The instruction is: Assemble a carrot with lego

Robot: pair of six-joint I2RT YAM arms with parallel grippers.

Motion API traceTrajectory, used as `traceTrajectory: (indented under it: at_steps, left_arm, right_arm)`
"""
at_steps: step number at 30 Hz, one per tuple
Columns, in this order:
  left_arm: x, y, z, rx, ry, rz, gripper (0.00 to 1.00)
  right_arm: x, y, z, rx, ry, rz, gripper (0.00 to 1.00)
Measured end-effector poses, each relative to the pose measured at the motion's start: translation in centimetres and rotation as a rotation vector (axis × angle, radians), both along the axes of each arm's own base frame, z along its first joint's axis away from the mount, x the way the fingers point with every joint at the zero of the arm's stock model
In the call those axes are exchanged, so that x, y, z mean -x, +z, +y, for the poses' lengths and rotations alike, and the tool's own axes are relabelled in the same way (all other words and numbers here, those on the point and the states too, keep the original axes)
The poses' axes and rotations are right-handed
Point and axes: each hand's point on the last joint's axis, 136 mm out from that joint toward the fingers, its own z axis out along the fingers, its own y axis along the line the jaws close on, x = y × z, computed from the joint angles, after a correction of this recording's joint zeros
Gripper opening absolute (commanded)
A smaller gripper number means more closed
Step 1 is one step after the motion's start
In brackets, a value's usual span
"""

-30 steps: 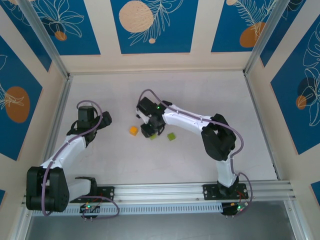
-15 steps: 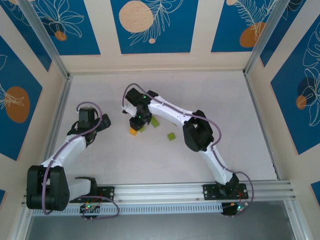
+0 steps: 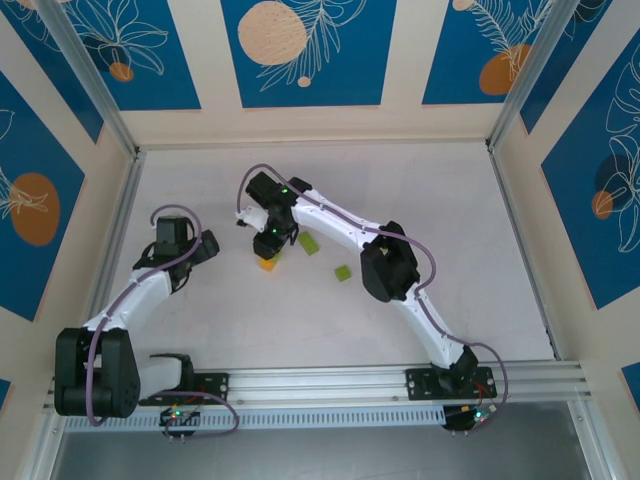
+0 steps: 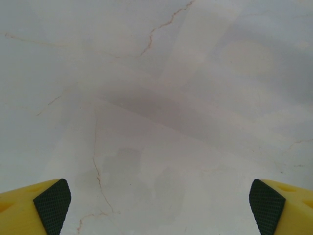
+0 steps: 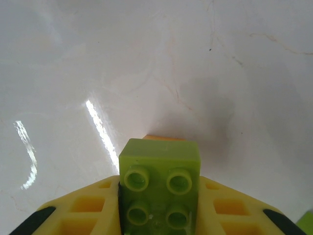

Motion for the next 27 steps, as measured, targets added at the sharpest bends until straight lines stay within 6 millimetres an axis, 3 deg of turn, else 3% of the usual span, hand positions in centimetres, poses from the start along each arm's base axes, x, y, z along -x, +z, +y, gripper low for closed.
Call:
traceTrajectory:
  at_steps: [27]
  left_arm:
    - [-0.1,-0.2,0.0,0.002,-0.001,0.005,0.97]
  right_arm:
    - [0.5,-1.3,0.7,0.026,0.025,0.012,0.33]
